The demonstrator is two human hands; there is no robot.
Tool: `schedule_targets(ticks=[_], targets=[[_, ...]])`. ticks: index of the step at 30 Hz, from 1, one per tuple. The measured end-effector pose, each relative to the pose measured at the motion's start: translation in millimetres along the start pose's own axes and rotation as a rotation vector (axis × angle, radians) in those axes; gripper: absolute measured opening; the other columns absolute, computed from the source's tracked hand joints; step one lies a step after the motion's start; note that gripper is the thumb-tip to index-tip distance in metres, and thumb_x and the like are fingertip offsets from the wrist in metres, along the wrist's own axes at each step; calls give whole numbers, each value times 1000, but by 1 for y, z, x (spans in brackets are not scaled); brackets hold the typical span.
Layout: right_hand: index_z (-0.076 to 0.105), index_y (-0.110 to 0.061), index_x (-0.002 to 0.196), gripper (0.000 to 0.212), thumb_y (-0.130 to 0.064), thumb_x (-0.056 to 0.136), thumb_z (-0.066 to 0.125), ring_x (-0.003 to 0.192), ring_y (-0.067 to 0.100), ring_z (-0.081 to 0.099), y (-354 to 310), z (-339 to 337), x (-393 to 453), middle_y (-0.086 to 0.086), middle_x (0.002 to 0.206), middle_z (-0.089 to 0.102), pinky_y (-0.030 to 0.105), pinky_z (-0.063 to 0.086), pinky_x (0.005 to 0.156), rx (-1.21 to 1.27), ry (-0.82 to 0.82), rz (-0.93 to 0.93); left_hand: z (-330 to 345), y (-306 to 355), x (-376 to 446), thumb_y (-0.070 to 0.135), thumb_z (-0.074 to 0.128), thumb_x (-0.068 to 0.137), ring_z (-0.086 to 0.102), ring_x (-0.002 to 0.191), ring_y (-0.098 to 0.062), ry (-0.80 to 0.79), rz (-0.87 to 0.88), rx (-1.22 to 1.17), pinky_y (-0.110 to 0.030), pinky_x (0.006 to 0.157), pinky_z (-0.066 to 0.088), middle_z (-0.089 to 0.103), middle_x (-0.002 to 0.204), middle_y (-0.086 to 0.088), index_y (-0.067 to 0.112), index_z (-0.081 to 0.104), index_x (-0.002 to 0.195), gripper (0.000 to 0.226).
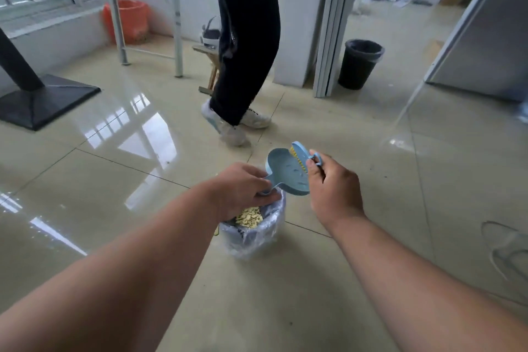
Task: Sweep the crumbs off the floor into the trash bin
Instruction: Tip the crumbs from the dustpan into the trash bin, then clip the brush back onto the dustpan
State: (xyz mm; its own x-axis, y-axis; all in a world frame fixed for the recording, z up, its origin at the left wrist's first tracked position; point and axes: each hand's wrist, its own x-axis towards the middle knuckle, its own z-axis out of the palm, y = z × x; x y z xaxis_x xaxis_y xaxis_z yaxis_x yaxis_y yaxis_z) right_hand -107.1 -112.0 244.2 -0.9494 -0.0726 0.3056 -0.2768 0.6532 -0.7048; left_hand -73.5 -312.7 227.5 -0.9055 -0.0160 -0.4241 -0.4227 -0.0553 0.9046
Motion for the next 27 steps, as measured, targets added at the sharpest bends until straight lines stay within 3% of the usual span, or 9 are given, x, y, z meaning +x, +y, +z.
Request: schedule_targets(ticks=[1,3,4,5,7,10,13,16,27], targets=[[70,-22,129,32,-33,102,57,99,34,70,5,-5,-1,9,108,78,37,55,82,0,16,2,4,-6,5,55,68,89,74,101,-26,-41,31,105,-47,97,57,75,95,-10,9,78,82,48],[70,-22,130,32,-33,103,57,98,34,70,15,-13,-5,9,107,79,35,54,80,-6,39,-9,20,-6,-1,57,48,101,75,90,-22,-41,93,245,-38,88,60,75,89,-5,9,80,91,58],[70,-21,130,32,-32,103,56,95,35,70,21,-17,-8,9,104,79,33,52,76,-19,35,-19,30,5,-11,43,54,104,77,83,-20,-83,-21,26,-35,84,62,75,90,-7,5,78,101,46],[70,-21,129,31,-32,103,56,91,35,69,26,-21,-10,10,100,78,31,46,71,-35,18,-18,41,4,-14,22,62,102,78,76,-15,3,46,-19,-33,80,65,74,92,-10,-2,74,112,28],[71,-20,125,29,-32,104,56,80,32,61,40,-27,-18,8,89,75,28,36,67,-68,-32,14,53,-6,-17,-6,64,95,78,71,-12,67,-54,17,-31,77,66,72,96,-13,-8,66,124,29],[72,-22,121,25,-32,101,60,77,24,56,61,-35,-33,5,92,75,27,36,67,-126,-99,2,61,-15,-13,9,72,92,74,82,-22,-8,-30,155,-36,87,63,69,93,-12,-11,69,113,29],[72,-25,127,31,-29,96,69,92,24,68,74,-44,-48,2,104,77,30,51,77,-96,-180,-60,77,-16,-11,10,77,88,69,102,-27,-145,-116,-4,-46,109,52,63,102,-21,-22,64,106,39],[74,-22,124,32,-29,93,74,99,26,69,82,-52,-57,2,111,78,37,56,86,-97,-230,-110,94,-15,-11,9,60,104,69,118,-38,-237,-167,-206,-41,107,53,64,129,-35,-26,58,120,39],[77,-20,121,28,-22,93,74,104,25,64,126,-68,-69,-1,116,77,37,52,93,-106,-272,-174,130,-31,-4,11,56,106,64,124,-45,-322,-250,-259,-40,101,57,63,129,-39,-22,57,127,39]])
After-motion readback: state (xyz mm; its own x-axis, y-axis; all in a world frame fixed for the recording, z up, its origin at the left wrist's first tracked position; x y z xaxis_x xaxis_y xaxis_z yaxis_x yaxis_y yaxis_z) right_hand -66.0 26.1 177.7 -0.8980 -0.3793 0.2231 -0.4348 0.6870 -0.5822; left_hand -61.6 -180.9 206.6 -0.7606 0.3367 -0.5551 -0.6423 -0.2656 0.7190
